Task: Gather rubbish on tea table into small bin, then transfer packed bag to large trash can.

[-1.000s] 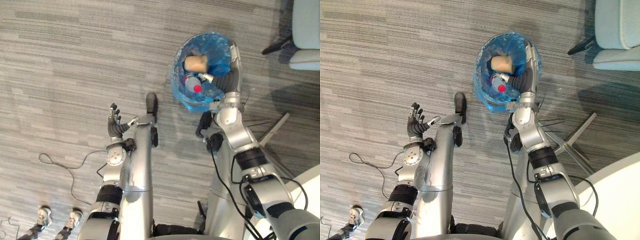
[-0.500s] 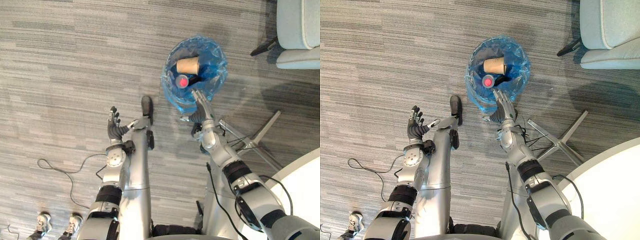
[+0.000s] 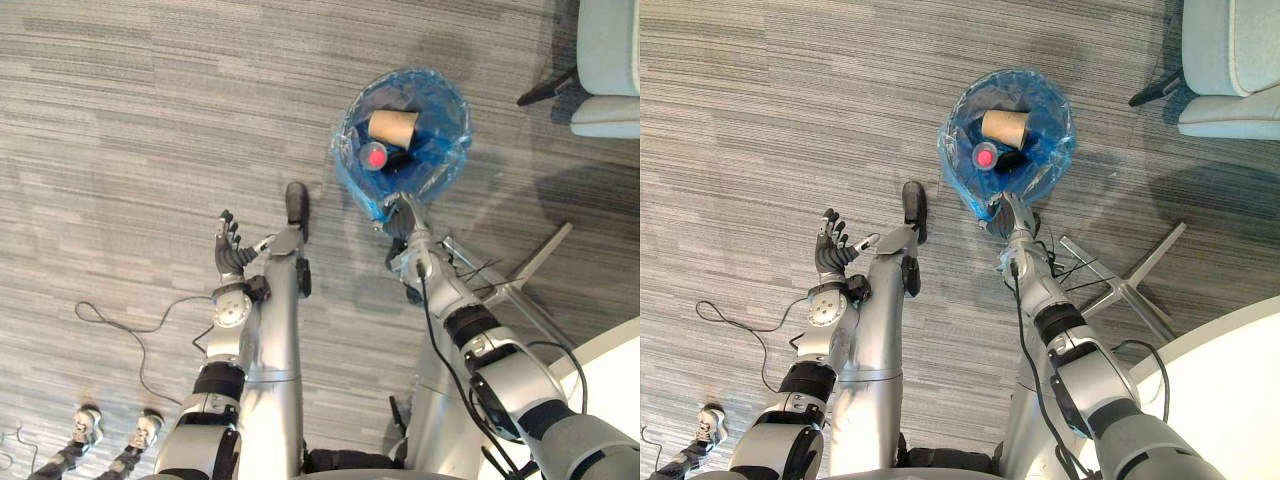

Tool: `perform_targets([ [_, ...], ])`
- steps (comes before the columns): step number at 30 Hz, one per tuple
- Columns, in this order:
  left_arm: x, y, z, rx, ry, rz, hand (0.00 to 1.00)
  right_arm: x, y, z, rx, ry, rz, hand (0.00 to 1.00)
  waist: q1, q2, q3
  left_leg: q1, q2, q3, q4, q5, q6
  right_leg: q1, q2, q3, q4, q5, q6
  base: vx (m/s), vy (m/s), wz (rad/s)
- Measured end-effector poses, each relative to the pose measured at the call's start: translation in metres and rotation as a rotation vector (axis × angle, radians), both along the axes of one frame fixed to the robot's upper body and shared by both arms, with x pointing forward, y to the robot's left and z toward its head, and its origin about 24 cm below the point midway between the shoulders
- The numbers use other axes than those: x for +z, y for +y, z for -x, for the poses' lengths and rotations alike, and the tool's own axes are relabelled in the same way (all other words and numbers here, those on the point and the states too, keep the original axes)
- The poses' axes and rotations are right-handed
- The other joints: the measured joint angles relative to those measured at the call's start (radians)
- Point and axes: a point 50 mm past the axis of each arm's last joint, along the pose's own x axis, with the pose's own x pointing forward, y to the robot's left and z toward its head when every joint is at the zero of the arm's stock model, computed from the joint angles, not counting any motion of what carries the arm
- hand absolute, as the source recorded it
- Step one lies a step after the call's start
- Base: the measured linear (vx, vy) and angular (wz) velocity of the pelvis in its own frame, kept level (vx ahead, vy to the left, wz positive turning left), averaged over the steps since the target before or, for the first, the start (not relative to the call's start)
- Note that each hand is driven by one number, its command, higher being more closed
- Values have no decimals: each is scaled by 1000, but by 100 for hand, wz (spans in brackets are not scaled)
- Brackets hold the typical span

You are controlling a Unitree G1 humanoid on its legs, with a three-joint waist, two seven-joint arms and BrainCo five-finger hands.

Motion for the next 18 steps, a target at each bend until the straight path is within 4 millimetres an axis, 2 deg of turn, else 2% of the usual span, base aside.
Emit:
perform_targets([
  [4,-4,-1,0,-2,22,1,0,9,5,7,27,-38,-162,100,0,-1,0,30,0,-12,-2,3,-5,40,2,-12,-10,1,-1,-31,3,3],
  [7,-11,-8,2,-15,57,21,0,17,6,19,58,-80,-315,100,-1,-3,-1,107,0,-18,-35,4,-6,126,2,-28,-45,3,-4,-24,-5,8],
  [8,-15,-11,5,-28,74,20,0,16,8,24,75,-83,-372,100,-2,-13,-2,157,0,-10,-65,5,-8,174,2,-30,-72,8,-5,-11,-14,6],
  [10,-26,-19,12,-71,118,-1,0,7,12,34,101,-53,-447,100,-2,-33,-10,252,3,8,-129,8,-8,261,6,-30,-133,23,-7,21,-19,2],
  [12,-45,-27,27,-105,188,-13,0,-12,15,50,116,15,-546,100,-3,-53,-22,387,6,21,-201,13,-6,396,16,-32,-215,38,5,70,-12,-6],
  [16,-72,-23,53,-111,291,-19,0,-41,16,77,129,123,-661,100,-5,-92,-60,561,16,56,-276,21,-4,577,25,-37,-323,58,1,118,9,-8],
  [18,-85,-23,65,-123,342,-14,0,-50,19,90,155,157,-681,100,-5,-102,-74,665,15,63,-318,22,-3,685,28,-40,-387,68,11,175,24,-2],
])
